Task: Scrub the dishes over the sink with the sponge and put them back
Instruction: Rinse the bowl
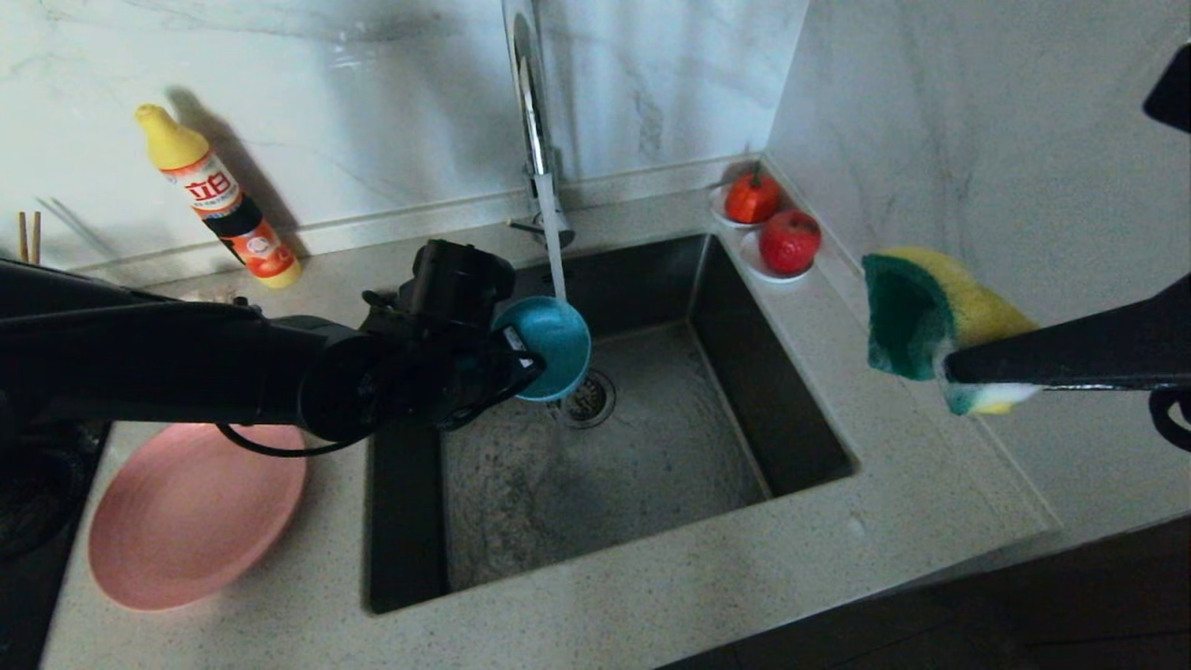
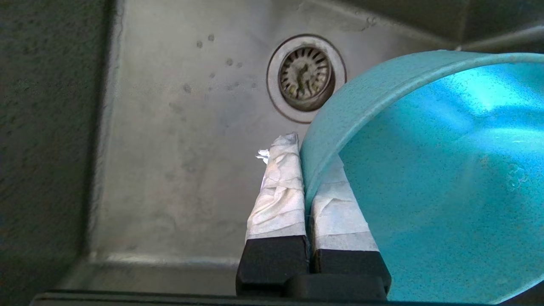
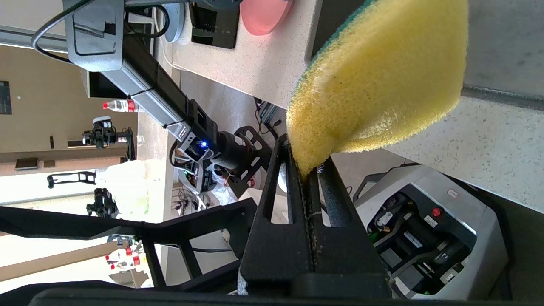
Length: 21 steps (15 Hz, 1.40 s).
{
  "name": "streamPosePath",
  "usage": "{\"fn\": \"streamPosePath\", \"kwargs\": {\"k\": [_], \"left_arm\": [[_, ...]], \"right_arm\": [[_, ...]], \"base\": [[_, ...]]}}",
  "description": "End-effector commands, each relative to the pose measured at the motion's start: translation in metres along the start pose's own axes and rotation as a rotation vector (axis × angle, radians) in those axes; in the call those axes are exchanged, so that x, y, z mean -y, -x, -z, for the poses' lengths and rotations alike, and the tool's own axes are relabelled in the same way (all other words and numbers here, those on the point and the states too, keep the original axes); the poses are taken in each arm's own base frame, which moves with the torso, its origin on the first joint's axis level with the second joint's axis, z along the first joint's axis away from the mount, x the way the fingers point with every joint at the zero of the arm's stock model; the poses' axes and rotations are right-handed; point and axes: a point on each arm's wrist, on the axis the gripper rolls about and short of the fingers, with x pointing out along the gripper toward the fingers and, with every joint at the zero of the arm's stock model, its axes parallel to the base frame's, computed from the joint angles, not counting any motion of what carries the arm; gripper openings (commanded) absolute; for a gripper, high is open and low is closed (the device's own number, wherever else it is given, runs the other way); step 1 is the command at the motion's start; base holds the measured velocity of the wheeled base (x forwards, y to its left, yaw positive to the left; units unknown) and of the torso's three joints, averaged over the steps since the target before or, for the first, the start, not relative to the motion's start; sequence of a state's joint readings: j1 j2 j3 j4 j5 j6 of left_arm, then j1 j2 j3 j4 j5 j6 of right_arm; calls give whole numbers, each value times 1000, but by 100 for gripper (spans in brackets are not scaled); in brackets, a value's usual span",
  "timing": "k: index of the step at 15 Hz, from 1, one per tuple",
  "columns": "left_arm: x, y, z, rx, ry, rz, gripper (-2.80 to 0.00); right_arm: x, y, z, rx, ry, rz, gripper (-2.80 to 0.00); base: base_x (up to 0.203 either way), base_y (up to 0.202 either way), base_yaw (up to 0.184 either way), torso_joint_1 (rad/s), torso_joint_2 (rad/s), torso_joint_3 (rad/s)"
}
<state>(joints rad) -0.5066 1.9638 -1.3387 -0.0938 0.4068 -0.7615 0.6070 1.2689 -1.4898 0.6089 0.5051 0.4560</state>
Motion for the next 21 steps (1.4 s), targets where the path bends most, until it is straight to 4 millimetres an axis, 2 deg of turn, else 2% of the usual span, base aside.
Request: {"fn": "streamPosePath", "kwargs": {"k": [1,10,13,18,21], "left_arm": [[0,-9,0,3,8,-11,-280],[-4,-22,-3,12,39,-31,-280],[-7,-20,-1,-7,28,-49,-280],[-14,-5,-1,-95,0,-82,-280],[-15,-5,1,-123,-2,-73,-280]], "right_arm": [[3,-2,2,-13,-8,5,-280],[2,0,4,-12,-7,4,-280],[2,0,5,-13,-6,4,-280],[2,0,5,-15,-8,3,-280],[3,0,5,-14,-8,4,-280]], "base": [[0,0,0,0,0,0],[0,0,0,0,0,0],[0,0,0,0,0,0],[0,0,0,0,0,0],[0,0,0,0,0,0]]}}
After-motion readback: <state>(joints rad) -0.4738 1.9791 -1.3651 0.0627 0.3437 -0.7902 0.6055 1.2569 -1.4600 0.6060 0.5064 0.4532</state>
